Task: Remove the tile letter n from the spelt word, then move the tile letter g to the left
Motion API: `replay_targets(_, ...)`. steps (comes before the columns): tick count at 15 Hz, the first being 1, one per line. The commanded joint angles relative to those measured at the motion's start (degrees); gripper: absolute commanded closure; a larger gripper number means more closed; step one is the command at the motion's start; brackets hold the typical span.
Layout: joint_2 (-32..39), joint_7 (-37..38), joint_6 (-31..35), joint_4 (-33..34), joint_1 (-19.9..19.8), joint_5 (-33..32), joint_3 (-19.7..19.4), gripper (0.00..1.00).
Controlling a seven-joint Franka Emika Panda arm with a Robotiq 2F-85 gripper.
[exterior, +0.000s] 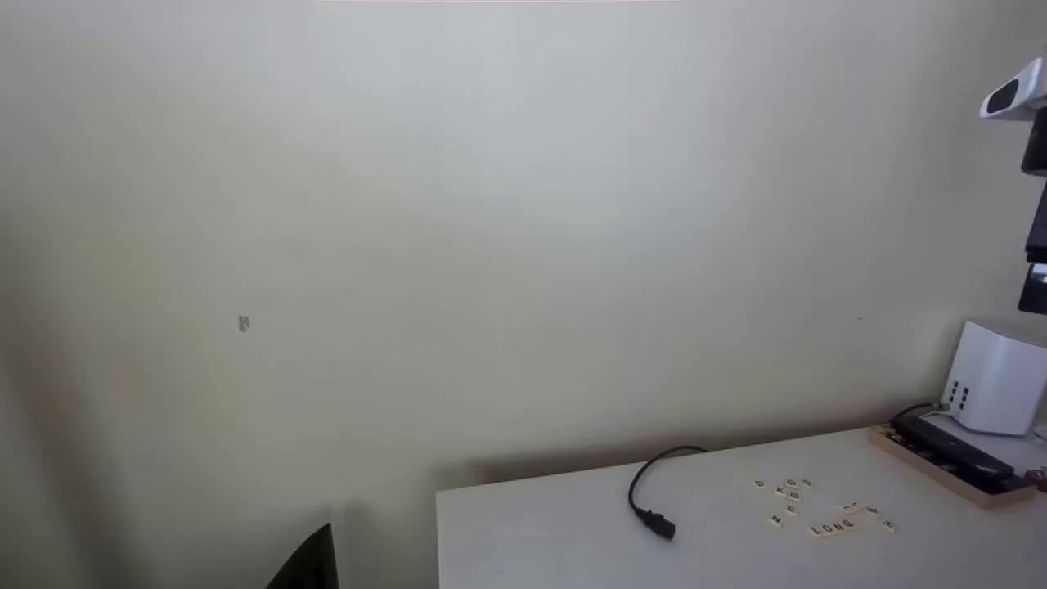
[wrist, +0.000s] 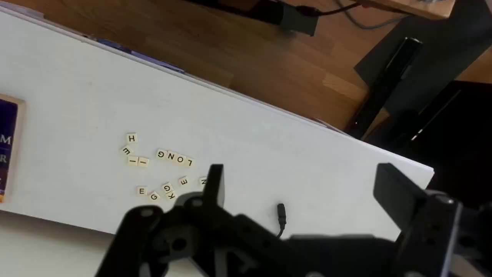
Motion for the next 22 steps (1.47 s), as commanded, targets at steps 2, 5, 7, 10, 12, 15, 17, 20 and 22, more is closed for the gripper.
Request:
replay_targets(2, 0.18, -0.19, -0.11, -0.24, -0.32, 0.24, 0.33, 0.00)
replay_targets(5, 0.26, -0.19, -0.11, -0.29, -0.33, 0.24, 0.34, 0.00)
replay_targets(7, 0.26, -0.19, -0.11, -0.29, -0.33, 0.24, 0.33, 0.00)
replay_targets(10, 5.89, 4.06, 7.14, -0.06, -0.96, 1.60, 0.54, 0.00)
replay_targets(12, 9.53, 5.92, 13.47, -0.08, -1.18, 2.24, 0.25, 0.00)
replay_targets(15, 17.12, 6.02, 20.49, 0.68, -0.52, 3.53, -0.35, 0.00)
replay_targets(17, 21.70, 5.26, 23.93, 1.24, -0.32, 4.41, -0.40, 0.00)
replay_targets(20, 28.28, 4.94, 27.96, 2.13, -0.56, 5.27, -0.27, 0.00)
replay_targets(22, 32.55, 4.80, 30.23, 2.87, -0.99, 5.53, -0.22, 0.00)
